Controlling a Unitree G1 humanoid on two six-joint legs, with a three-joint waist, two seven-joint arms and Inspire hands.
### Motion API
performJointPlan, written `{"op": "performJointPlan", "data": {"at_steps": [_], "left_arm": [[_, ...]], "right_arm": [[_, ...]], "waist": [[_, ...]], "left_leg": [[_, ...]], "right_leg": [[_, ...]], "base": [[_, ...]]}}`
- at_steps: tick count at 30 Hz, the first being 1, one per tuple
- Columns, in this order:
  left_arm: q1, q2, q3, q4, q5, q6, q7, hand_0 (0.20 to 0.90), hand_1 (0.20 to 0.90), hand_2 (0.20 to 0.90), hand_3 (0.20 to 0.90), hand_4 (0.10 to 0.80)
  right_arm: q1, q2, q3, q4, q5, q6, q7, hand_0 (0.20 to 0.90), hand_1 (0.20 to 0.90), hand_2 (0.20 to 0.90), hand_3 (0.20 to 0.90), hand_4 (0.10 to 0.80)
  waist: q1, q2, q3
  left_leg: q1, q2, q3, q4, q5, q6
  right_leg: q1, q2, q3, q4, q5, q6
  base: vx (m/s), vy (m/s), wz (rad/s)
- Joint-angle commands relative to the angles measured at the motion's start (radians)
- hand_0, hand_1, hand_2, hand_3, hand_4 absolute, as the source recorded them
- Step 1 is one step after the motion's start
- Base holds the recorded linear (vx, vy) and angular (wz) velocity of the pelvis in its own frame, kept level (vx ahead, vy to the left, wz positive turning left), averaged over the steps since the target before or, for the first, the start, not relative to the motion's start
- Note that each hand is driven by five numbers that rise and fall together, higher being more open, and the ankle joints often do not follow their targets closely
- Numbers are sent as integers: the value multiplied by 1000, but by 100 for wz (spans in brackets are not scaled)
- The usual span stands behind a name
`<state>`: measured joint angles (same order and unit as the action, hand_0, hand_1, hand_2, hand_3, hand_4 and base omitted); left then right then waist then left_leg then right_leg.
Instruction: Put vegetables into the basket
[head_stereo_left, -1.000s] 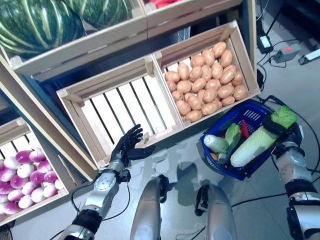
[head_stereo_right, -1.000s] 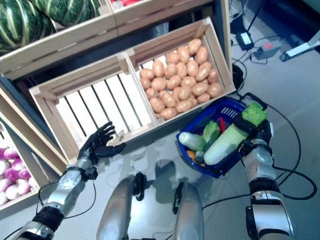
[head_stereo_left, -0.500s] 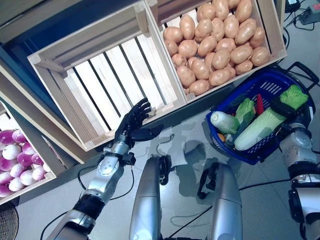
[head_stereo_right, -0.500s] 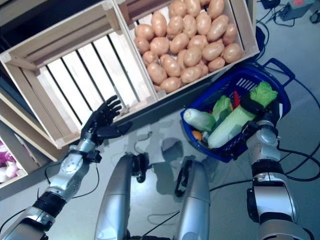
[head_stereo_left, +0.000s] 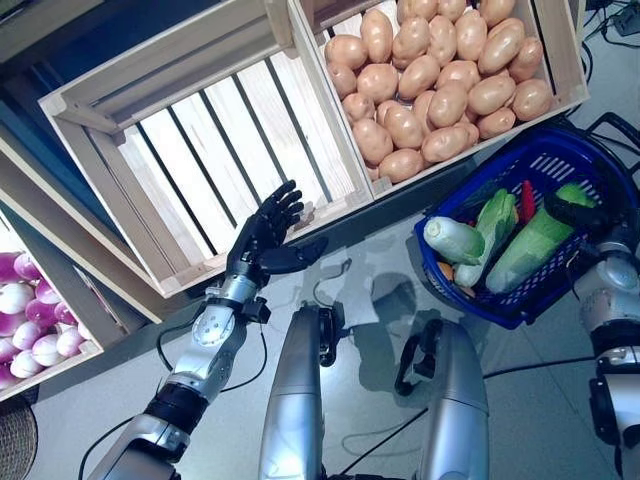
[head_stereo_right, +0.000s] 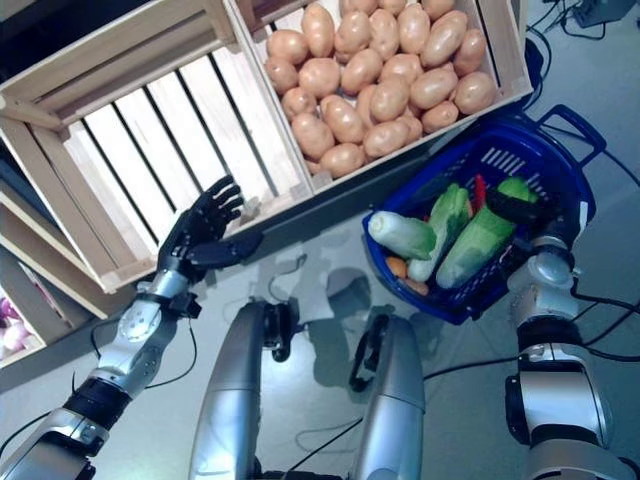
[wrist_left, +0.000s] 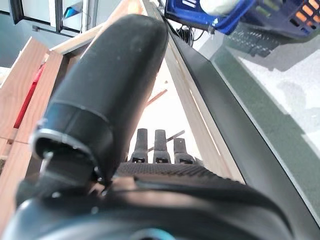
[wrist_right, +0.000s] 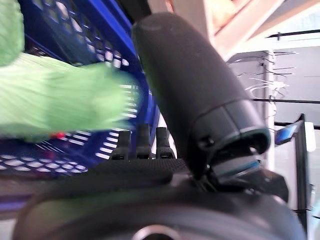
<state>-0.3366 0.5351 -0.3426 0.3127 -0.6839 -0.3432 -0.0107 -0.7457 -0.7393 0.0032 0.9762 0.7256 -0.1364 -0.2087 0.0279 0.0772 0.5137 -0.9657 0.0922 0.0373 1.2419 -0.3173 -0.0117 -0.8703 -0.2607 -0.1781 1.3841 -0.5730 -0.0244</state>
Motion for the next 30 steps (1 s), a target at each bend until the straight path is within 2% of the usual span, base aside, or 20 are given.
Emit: {"op": "performJointPlan", "data": {"at_steps": [1,4,9,18,20,25,30], "left_arm": [[45,46,52,-113,-31,-86,-28,900,900,900,900,800],[57,46,57,-123,-33,-78,-28,900,900,900,900,800],[79,33,68,-126,-16,-64,-39,900,900,900,900,800],[86,8,86,-116,30,-24,-12,900,900,900,900,800],[90,-16,87,-88,83,-15,7,900,900,900,900,800],[121,-46,89,-30,152,15,45,900,900,900,900,800],[170,-73,88,91,287,-20,93,900,900,900,900,800]], "right_arm": [[-22,-84,-39,-24,34,-113,22,900,900,900,900,800],[-3,-85,-45,-27,32,-110,20,900,900,900,900,800],[37,-80,-60,-53,21,-92,25,900,900,900,900,800],[92,-54,-65,-92,30,-83,76,900,900,900,900,800],[122,-20,-50,-101,0,-54,128,900,900,900,900,800],[229,76,-24,-162,22,-51,180,900,900,900,900,800],[368,198,20,-278,1,-65,216,900,900,900,900,800]], "waist": [[11,-34,-138],[14,-42,-150],[25,-67,-191],[32,-101,-257],[31,-113,-289],[25,-130,-349],[6,-132,-406]], "left_leg": [[190,9,15,2,-182,40],[245,16,19,-63,-164,38],[381,31,30,-258,-103,34],[565,37,42,-514,-2,14],[626,37,54,-614,54,10],[778,31,81,-814,130,-3],[914,12,114,-1031,208,-2]], "right_leg": [[109,15,25,-168,139,-10],[162,15,23,-223,157,-7],[295,9,11,-383,214,2],[513,46,-29,-660,303,19],[587,66,-40,-781,350,21],[750,106,-46,-1014,415,42],[866,131,-34,-1202,482,69]], "base": [[54,27,-4],[87,36,-6],[82,17,-5],[69,13,-5],[81,13,0],[109,11,-11],[95,39,-10]]}}
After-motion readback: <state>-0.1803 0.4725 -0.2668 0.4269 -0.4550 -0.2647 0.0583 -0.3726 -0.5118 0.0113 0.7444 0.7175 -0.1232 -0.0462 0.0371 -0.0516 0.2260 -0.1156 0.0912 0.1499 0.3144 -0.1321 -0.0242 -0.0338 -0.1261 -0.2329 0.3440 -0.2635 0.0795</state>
